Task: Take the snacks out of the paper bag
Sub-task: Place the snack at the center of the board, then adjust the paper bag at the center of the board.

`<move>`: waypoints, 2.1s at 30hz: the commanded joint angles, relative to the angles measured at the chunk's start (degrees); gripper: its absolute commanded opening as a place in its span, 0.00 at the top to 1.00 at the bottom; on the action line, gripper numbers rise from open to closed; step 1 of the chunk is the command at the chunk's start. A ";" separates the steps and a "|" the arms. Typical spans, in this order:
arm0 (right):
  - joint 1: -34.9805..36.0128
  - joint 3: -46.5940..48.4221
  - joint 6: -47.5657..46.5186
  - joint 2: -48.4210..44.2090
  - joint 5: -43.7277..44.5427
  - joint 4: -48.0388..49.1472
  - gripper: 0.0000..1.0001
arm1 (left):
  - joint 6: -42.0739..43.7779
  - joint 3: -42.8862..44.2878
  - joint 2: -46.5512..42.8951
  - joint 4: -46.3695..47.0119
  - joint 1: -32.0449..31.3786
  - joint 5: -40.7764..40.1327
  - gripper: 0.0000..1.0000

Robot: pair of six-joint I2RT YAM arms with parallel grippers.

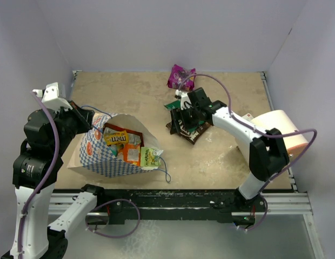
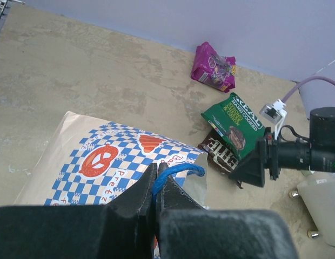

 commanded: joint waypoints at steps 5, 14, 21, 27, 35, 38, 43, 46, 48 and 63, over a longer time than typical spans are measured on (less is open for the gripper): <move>1.99 -13.67 -8.79 -6.82 -24.95 15.03 0.26 | 0.47 0.80 -0.28 2.24 -0.03 -0.58 1.00; 6.78 -22.07 -3.86 -0.92 -28.70 30.53 0.39 | 0.04 0.66 -0.34 2.14 -0.03 -0.81 1.00; 7.81 -29.15 -0.36 0.87 -29.44 42.38 0.45 | 0.07 1.13 0.30 2.22 -0.03 -0.39 1.00; 8.72 -30.04 1.50 4.64 -32.59 48.62 0.48 | 0.24 1.97 1.43 2.00 -0.03 0.18 1.00; 9.21 -30.02 1.89 5.56 -33.98 50.21 0.70 | 0.51 2.59 2.17 2.31 -0.03 -0.70 1.00; 9.28 -28.94 1.59 2.16 -33.57 47.27 0.92 | 0.56 3.23 2.54 2.52 -0.03 -2.23 1.00; 9.21 -23.76 2.92 -7.43 -30.54 38.60 1.00 | -1.28 4.34 2.55 2.16 -0.03 -8.07 1.00; 9.30 -17.10 3.38 -12.36 -29.66 30.86 1.00 | -1.54 4.68 1.42 4.39 -0.03 -14.46 1.00; 9.88 -12.21 3.41 -14.59 -29.18 25.47 1.00 | 0.33 5.23 0.85 6.70 -0.03 -18.96 1.00; 15.09 10.32 5.54 -9.90 -26.46 16.18 1.00 | 3.36 4.43 3.47 7.64 -0.03 -28.47 1.00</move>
